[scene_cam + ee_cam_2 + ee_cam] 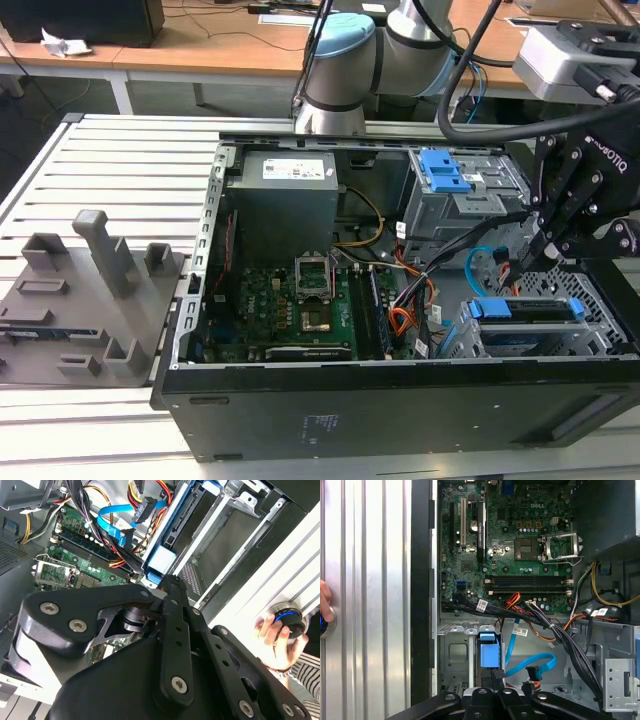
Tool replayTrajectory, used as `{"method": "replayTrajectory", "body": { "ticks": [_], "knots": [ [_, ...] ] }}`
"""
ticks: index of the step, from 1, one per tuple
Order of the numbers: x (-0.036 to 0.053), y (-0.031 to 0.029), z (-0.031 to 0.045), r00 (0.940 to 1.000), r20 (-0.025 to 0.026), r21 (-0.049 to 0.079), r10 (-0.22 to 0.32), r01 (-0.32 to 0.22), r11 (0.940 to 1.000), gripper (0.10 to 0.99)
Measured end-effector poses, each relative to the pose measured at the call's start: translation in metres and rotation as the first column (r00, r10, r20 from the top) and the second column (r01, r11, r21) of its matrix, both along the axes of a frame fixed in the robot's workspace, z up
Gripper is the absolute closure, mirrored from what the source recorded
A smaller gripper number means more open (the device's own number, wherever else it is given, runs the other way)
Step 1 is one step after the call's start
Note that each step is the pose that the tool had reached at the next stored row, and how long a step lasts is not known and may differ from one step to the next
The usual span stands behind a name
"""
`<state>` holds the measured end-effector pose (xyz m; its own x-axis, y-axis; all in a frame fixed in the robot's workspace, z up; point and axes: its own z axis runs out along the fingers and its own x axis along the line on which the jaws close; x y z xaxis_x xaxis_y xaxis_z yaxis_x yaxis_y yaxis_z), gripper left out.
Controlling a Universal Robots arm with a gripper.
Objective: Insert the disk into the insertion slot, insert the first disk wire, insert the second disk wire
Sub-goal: 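Insert the disk into the insertion slot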
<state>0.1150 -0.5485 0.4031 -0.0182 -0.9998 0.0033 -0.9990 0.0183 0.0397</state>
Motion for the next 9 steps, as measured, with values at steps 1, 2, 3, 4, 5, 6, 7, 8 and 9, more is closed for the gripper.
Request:
{"method": "replayTrajectory", "body": {
  "ticks": [1, 2, 3, 4, 5, 6, 7, 8, 9],
  "knots": [
    [0.0035, 0.0005, -0.0002, 1.0, -0.0001, 0.0, 0.0, 0.0, 1.0, 0.98],
    [0.0069, 0.0011, -0.0001, 1.0, -0.0006, 0.0, 0.0, 0.0, 1.0, 0.98],
    [0.0107, 0.0019, -0.0003, 1.0, -0.0011, 0.0, 0.0, 0.0, 1.0, 0.98],
    [0.0134, 0.0023, -0.0015, 1.0, -0.0019, 0.0, 0.0, 0.0, 1.0, 0.98],
    [0.0136, 0.0023, -0.0032, 1.0, -0.0023, 0.0, 0.0, 0.0, 1.0, 0.98],
    [0.0136, 0.0024, -0.0042, 1.0, -0.0024, 0.0, 0.0, 0.0, 1.0, 0.98],
    [0.0137, 0.0024, -0.0056, 1.0, -0.0025, 0.0, 0.0, 0.0, 1.0, 0.98],
    [0.0137, 0.0024, -0.0086, 1.0, -0.0025, 0.0, 0.0, 0.0, 1.0, 0.98],
    [0.0137, 0.0024, -0.01, 1.0, -0.0026, 0.0, 0.0, 0.0, 1.0, 0.98]
  ]
}}
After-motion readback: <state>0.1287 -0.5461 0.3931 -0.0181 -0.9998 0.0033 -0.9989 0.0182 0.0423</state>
